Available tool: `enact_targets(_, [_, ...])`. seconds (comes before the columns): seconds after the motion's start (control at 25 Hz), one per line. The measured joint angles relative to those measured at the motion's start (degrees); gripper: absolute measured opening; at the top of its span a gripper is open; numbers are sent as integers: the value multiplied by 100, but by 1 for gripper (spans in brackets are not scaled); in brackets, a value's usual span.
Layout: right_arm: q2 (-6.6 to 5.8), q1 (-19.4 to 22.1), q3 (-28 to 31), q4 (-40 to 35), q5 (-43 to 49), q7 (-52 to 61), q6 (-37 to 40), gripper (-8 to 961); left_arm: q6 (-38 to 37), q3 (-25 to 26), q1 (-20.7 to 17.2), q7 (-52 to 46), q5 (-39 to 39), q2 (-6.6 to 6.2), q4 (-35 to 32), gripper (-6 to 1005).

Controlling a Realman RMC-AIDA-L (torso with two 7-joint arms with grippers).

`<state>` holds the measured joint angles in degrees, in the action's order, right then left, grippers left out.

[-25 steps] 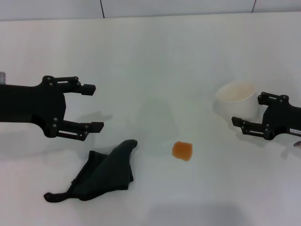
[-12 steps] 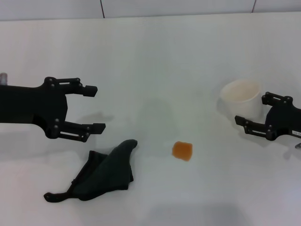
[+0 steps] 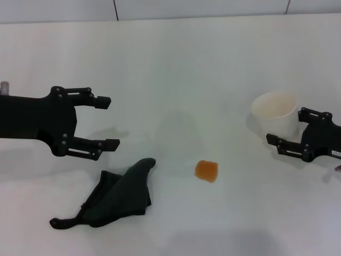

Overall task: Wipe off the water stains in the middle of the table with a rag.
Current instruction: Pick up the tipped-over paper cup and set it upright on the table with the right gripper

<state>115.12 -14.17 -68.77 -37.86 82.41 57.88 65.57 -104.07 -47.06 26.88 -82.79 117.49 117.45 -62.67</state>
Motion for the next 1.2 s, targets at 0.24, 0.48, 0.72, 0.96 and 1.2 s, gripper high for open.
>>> enact_targets(0.24, [-13, 107, 109, 5, 6, 121, 19, 741, 0, -6, 18, -60, -4, -26, 0, 878])
enact_targets(0.48, [-16, 167, 190, 8, 24, 163, 21, 786, -2, -13, 74, -63, 7, -9, -6, 878])
enact_targets(0.72, [-27, 260, 189, -1, 51, 305, 53, 843, -15, -13, 85, -63, 22, 5, -9, 878])
enact_targets(0.96, [-34, 401, 195, -88, 64, 392, 88, 841, -25, -26, 115, -125, 23, 6, -70, 878])
enact_targets(1.2, [-51, 453, 213, -103, 192, 587, 67, 840, -77, -31, 116, -138, 26, 5, -128, 879])
